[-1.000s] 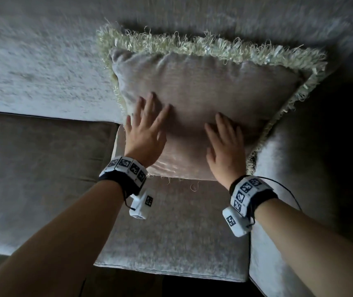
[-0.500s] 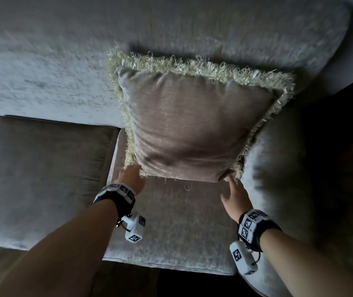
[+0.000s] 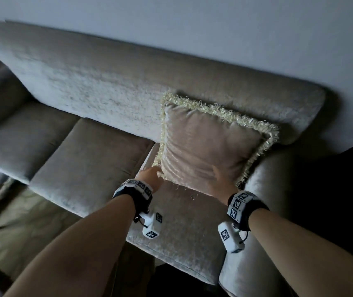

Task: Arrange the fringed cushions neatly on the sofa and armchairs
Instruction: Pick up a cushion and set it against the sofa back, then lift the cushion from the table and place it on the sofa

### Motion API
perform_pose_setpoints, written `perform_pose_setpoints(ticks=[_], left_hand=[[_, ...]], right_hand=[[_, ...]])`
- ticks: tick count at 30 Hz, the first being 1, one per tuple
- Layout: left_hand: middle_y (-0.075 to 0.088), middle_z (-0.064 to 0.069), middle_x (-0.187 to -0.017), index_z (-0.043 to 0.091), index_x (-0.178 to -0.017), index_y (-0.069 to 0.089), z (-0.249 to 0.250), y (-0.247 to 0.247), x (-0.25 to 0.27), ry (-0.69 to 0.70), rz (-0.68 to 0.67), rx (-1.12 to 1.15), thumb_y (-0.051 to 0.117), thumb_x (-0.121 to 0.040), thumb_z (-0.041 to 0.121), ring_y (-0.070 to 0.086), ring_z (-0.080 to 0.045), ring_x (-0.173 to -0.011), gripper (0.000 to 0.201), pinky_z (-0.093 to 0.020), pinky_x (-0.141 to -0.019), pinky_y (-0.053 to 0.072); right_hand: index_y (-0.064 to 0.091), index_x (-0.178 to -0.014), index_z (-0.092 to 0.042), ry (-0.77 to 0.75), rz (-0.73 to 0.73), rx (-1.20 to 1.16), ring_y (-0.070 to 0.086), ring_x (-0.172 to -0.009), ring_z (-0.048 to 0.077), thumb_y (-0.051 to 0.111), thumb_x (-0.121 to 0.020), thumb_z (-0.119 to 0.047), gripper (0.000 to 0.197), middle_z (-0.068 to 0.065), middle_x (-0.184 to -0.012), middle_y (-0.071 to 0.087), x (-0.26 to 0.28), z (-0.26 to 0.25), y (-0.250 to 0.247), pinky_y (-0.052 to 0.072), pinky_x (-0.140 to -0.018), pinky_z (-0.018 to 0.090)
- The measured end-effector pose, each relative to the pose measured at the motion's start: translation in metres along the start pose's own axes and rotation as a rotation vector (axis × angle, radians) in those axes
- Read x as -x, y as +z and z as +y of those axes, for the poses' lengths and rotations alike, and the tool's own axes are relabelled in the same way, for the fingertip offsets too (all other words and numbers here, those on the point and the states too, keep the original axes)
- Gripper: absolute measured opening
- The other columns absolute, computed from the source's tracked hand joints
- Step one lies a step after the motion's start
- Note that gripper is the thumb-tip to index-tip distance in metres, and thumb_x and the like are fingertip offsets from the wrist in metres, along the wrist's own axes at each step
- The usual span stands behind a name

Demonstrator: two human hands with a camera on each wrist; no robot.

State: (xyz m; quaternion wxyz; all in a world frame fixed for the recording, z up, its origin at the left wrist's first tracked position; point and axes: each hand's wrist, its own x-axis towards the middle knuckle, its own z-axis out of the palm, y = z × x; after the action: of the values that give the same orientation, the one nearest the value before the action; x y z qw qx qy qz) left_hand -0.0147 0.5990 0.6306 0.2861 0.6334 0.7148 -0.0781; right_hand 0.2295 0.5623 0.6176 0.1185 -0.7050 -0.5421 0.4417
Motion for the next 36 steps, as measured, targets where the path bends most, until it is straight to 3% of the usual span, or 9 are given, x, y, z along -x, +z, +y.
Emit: perform_pose_setpoints(ticks=[2,7,12,17,25,29,33,36], left_hand=[[0.048,-0.013,-0.143,0.02,-0.135,0.053,0.002,-0.014,0.031,-0.033,0.048,0.044,0.05,-0.092,0.025,0.048,-0.033,-0.13,0.043,-0.036,-0.109,0.037],[0.051,-0.013,-0.138,0.022,-0.132,0.054,0.0,-0.039,0.099,-0.095,0.099,0.127,0.049,-0.089,0.032,0.05,-0.037,-0.126,0.044,-0.043,-0.106,0.041],[0.058,-0.011,-0.132,0.022,-0.126,0.06,-0.01,-0.053,0.154,-0.114,0.16,0.202,0.049,-0.084,0.032,0.056,-0.034,-0.118,0.045,-0.04,-0.101,0.046],[0.064,-0.006,-0.122,0.017,-0.117,0.065,-0.019,-0.061,0.222,-0.096,0.248,0.289,0.053,-0.09,0.032,0.06,-0.028,-0.112,0.034,-0.032,-0.093,0.046],[0.064,-0.012,-0.126,0.01,-0.12,0.064,-0.068,-0.039,0.355,-0.098,0.382,0.517,0.055,-0.094,0.027,0.058,-0.029,-0.118,0.033,-0.03,-0.097,0.043],[0.067,-0.016,-0.119,0.007,-0.112,0.067,-0.096,-0.027,0.413,-0.168,0.398,0.62,0.056,-0.092,0.024,0.06,-0.031,-0.113,0.028,-0.032,-0.094,0.044],[0.068,-0.014,-0.118,0.012,-0.113,0.065,-0.13,-0.012,0.463,-0.233,0.436,0.713,0.06,-0.082,0.038,0.062,-0.03,-0.11,0.041,-0.034,-0.093,0.047],[0.067,-0.015,-0.117,0.008,-0.116,0.064,-0.156,0.003,0.504,-0.279,0.47,0.74,0.057,-0.092,0.03,0.061,-0.031,-0.111,0.034,-0.033,-0.092,0.046]], right_hand=[[0.025,-0.154,-0.019,-0.054,-0.003,-0.013,0.036,-0.142,0.029,0.055,-0.089,-0.04,0.075,0.007,-0.156,0.035,0.019,-0.019,-0.014,0.031,-0.116,0.045],[0.021,-0.155,-0.024,-0.135,-0.009,0.111,0.043,-0.136,0.03,0.054,-0.092,-0.036,0.072,0.012,-0.154,0.038,0.068,-0.06,-0.032,0.036,-0.112,0.04],[0.023,-0.154,-0.02,-0.209,-0.02,0.162,0.047,-0.132,0.031,0.055,-0.094,-0.036,0.07,0.014,-0.149,0.043,0.121,-0.089,-0.032,0.038,-0.108,0.036],[0.026,-0.153,-0.017,-0.264,0.001,0.167,0.047,-0.132,0.031,0.056,-0.095,-0.034,0.067,0.014,-0.148,0.046,0.183,-0.106,-0.025,0.037,-0.106,0.034],[0.03,-0.152,-0.02,-0.354,-0.001,0.144,0.044,-0.135,0.029,0.057,-0.095,-0.037,0.066,0.01,-0.151,0.043,0.308,-0.112,0.027,0.034,-0.104,0.03],[0.032,-0.152,-0.021,-0.38,-0.041,0.125,0.053,-0.12,0.024,0.058,-0.094,-0.037,0.065,0.006,-0.13,0.053,0.357,-0.112,0.061,0.037,-0.094,0.027],[0.035,-0.15,-0.024,-0.42,-0.09,0.152,0.052,-0.125,0.028,0.059,-0.093,-0.04,0.064,0.011,-0.137,0.054,0.397,-0.113,0.091,0.037,-0.098,0.028],[0.034,-0.15,-0.025,-0.451,-0.146,0.192,0.056,-0.119,0.027,0.058,-0.092,-0.044,0.065,0.006,-0.125,0.057,0.423,-0.113,0.115,0.04,-0.1,0.031]])
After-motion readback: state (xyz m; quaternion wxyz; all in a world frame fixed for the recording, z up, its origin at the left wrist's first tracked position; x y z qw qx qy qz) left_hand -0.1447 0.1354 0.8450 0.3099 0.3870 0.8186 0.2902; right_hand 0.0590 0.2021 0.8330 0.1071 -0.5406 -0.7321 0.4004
